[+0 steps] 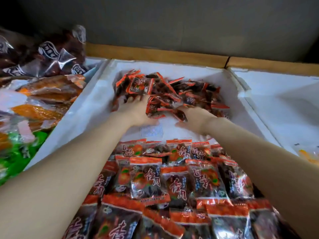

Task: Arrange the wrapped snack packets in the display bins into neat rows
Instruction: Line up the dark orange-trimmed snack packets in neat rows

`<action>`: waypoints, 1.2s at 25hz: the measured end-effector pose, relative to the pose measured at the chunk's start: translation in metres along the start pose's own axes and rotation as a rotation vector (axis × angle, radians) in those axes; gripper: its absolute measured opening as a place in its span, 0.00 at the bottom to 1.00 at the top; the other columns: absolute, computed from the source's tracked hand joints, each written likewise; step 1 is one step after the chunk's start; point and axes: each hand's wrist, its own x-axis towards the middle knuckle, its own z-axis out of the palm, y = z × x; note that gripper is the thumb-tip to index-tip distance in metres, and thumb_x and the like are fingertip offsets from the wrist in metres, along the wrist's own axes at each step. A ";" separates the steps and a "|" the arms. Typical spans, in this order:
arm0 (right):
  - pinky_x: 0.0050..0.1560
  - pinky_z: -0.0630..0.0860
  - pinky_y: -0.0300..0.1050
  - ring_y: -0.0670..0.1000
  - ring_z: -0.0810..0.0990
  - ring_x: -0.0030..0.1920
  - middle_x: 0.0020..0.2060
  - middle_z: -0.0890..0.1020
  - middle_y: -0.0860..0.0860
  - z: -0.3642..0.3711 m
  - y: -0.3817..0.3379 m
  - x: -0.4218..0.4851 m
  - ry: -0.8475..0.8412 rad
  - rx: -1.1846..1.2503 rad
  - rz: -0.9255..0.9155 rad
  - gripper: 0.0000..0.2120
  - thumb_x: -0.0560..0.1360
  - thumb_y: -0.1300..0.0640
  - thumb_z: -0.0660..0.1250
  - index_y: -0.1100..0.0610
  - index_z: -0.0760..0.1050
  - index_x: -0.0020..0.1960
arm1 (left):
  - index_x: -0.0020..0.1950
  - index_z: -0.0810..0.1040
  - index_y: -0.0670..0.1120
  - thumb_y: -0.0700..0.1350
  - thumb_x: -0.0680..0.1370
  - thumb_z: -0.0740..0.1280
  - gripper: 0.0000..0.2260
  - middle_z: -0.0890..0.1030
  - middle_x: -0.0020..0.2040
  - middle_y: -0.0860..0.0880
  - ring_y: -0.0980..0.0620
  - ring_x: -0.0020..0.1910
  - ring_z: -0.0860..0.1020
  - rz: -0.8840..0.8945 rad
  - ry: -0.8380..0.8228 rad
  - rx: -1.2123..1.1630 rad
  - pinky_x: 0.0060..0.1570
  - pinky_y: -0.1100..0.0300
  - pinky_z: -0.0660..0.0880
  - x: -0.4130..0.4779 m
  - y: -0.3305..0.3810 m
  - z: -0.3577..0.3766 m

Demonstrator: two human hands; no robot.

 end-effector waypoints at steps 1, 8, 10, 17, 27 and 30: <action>0.52 0.68 0.45 0.60 0.75 0.59 0.60 0.76 0.59 -0.002 -0.001 -0.001 0.014 -0.030 -0.016 0.29 0.79 0.51 0.60 0.54 0.53 0.76 | 0.77 0.52 0.51 0.67 0.69 0.68 0.44 0.59 0.76 0.46 0.42 0.74 0.58 -0.003 0.009 0.018 0.73 0.42 0.51 0.002 0.002 0.002; 0.48 0.76 0.54 0.62 0.79 0.47 0.51 0.80 0.62 -0.010 0.000 -0.024 0.189 0.082 0.025 0.18 0.78 0.62 0.56 0.56 0.65 0.68 | 0.61 0.70 0.40 0.39 0.78 0.63 0.12 0.76 0.60 0.40 0.38 0.59 0.75 0.115 0.164 0.208 0.53 0.46 0.72 -0.009 0.013 0.002; 0.46 0.76 0.55 0.63 0.79 0.46 0.49 0.80 0.63 -0.020 -0.004 -0.033 0.255 0.131 0.008 0.19 0.78 0.63 0.57 0.57 0.65 0.68 | 0.60 0.72 0.39 0.34 0.77 0.61 0.11 0.78 0.56 0.37 0.36 0.56 0.77 0.105 0.180 0.100 0.51 0.46 0.73 -0.015 0.012 -0.004; 0.40 0.74 0.50 0.59 0.77 0.39 0.43 0.80 0.57 -0.049 -0.040 -0.091 0.471 0.443 -0.034 0.15 0.79 0.57 0.59 0.56 0.69 0.65 | 0.55 0.78 0.39 0.32 0.77 0.61 0.10 0.81 0.43 0.40 0.49 0.41 0.80 0.116 0.482 -0.576 0.41 0.59 0.73 -0.066 0.017 -0.028; 0.53 0.71 0.44 0.56 0.77 0.57 0.58 0.78 0.55 -0.078 -0.074 -0.183 0.437 0.815 0.171 0.17 0.81 0.56 0.57 0.56 0.66 0.69 | 0.62 0.75 0.47 0.35 0.78 0.63 0.15 0.80 0.57 0.42 0.43 0.50 0.81 -0.245 0.138 -1.649 0.50 0.38 0.78 -0.167 0.078 -0.049; 0.55 0.63 0.34 0.53 0.70 0.66 0.65 0.72 0.54 -0.087 -0.093 -0.219 0.300 0.772 0.035 0.21 0.81 0.60 0.57 0.58 0.59 0.72 | 0.59 0.75 0.45 0.26 0.76 0.58 0.19 0.80 0.36 0.45 0.51 0.29 0.78 -0.245 -0.007 -1.854 0.31 0.50 0.81 -0.214 0.094 -0.072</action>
